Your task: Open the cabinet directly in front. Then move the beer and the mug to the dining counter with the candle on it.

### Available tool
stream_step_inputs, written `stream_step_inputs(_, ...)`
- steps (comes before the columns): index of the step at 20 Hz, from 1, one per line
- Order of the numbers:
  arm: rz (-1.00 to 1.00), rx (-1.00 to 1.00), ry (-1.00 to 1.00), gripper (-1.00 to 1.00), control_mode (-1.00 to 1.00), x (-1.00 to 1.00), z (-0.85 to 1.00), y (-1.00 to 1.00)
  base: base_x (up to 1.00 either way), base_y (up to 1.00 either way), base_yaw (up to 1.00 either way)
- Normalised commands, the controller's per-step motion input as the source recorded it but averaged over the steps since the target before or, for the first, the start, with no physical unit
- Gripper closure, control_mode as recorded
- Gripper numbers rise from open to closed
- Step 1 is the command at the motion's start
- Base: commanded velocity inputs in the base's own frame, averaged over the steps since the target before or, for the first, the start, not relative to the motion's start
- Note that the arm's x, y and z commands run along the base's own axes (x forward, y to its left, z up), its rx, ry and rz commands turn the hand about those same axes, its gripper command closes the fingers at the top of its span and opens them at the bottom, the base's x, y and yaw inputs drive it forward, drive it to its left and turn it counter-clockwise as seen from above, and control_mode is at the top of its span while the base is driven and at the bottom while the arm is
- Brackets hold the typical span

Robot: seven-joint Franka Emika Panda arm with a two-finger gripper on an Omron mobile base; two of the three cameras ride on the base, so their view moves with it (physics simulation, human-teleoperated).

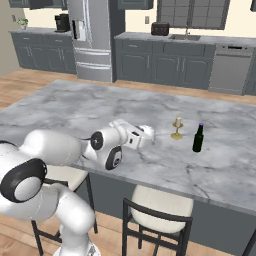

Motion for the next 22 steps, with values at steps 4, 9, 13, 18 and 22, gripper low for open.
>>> stream_step_inputs(4,0.0,0.0,-0.07,1.0,-1.0,0.0,-0.09,0.0,0.0,0.0,0.0)
stream_step_inputs(9,0.0,0.0,-0.03,1.0,-1.0,0.0,-0.04,0.0,0.0,0.0,0.0)
stream_step_inputs(13,0.0,0.0,-0.01,1.0,-1.0,0.12,-0.01,0.0,0.0,0.0,0.0)
stream_step_inputs(18,0.0,0.0,-0.07,1.0,-1.0,0.09,-0.14,0.0,0.0,0.0,0.0)
stream_step_inputs(22,0.0,0.0,-0.17,1.0,-1.0,0.0,-0.12,0.0,0.0,0.0,0.0)
